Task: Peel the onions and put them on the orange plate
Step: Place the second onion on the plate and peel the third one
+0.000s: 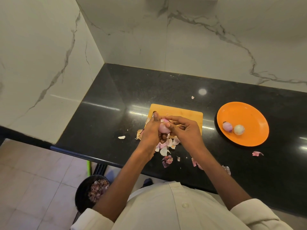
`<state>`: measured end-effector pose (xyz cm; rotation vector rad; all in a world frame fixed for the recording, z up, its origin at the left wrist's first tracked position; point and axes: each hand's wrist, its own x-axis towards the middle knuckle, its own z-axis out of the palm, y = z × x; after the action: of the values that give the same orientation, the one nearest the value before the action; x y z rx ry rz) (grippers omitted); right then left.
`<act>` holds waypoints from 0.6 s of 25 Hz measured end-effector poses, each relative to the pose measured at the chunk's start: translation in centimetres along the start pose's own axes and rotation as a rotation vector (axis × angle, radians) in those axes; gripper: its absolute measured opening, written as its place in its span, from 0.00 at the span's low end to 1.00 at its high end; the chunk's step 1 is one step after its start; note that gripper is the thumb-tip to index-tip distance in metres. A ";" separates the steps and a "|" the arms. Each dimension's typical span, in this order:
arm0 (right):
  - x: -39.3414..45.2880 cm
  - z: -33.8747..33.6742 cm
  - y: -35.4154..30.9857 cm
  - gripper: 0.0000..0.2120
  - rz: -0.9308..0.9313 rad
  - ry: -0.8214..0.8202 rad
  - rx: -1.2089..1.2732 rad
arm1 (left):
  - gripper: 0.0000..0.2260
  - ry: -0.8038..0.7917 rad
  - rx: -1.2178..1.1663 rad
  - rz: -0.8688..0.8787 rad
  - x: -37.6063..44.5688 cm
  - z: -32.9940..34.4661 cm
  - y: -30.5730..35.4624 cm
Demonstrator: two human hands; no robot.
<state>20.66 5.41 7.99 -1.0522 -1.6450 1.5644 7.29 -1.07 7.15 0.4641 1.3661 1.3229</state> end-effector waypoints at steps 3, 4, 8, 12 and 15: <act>0.4 -0.6 0.1 0.11 -0.003 0.042 0.014 | 0.18 -0.024 -0.156 0.024 -0.2 -0.2 -0.1; 0.4 -0.9 0.1 0.11 0.002 0.031 0.016 | 0.17 -0.044 -0.170 0.027 -0.2 -0.4 -0.2; 0.2 -1.7 0.1 0.14 -0.131 -0.027 -0.173 | 0.16 -0.070 -0.137 0.046 -0.1 -0.8 0.0; 0.3 -2.2 0.5 0.16 -0.313 -0.030 -0.343 | 0.16 -0.114 -0.002 0.104 0.3 -0.8 0.2; 0.1 -2.0 0.0 0.13 -0.281 0.002 -0.338 | 0.15 -0.122 0.079 0.120 0.5 -0.8 0.1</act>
<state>22.31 6.47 8.16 -0.9336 -2.0052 1.1293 6.38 -0.98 6.79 0.6791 1.3090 1.3184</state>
